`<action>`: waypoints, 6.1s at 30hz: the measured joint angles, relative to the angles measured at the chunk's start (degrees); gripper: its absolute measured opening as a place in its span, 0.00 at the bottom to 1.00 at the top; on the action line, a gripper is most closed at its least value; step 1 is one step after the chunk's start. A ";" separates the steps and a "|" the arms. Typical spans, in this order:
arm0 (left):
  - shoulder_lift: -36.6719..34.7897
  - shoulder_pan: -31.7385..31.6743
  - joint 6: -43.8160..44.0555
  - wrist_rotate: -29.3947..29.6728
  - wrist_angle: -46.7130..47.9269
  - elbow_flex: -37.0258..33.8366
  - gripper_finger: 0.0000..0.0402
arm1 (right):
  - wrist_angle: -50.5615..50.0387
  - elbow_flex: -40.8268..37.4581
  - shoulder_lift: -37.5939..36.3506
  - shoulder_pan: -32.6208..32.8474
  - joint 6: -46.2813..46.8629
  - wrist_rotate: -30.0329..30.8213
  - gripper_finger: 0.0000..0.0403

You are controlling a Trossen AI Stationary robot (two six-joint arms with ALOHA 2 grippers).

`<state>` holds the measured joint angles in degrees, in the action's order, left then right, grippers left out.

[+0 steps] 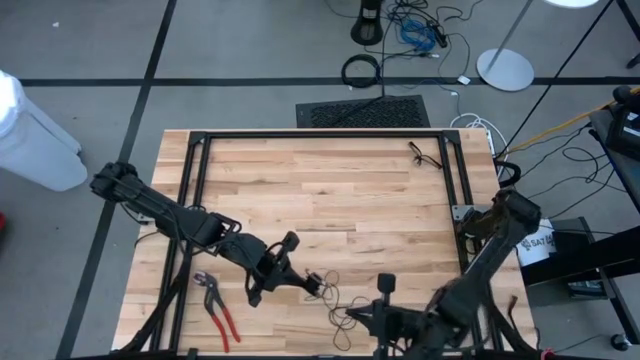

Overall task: Coil cords
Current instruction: Coil the black wire onto the black spool

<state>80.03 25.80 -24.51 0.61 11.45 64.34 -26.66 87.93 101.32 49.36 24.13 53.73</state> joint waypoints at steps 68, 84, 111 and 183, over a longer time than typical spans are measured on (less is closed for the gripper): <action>-1.01 0.09 4.73 -3.48 -0.01 0.00 0.02 | 6.70 3.72 7.85 -0.82 1.51 -2.78 0.00; -0.41 0.09 6.73 -5.27 -0.18 0.00 0.02 | -6.74 20.72 7.93 -5.80 -17.67 -5.14 0.00; -0.41 0.17 6.23 -7.71 -1.50 0.00 0.02 | -33.54 31.15 7.98 -7.05 -5.01 -17.75 0.00; 0.46 6.25 -6.34 -12.62 -17.17 0.00 0.02 | -12.24 25.23 7.91 -25.64 -35.71 -51.33 0.00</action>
<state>80.49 32.05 -30.85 -12.01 -5.71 64.34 -38.90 113.16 109.23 23.73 -11.58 2.39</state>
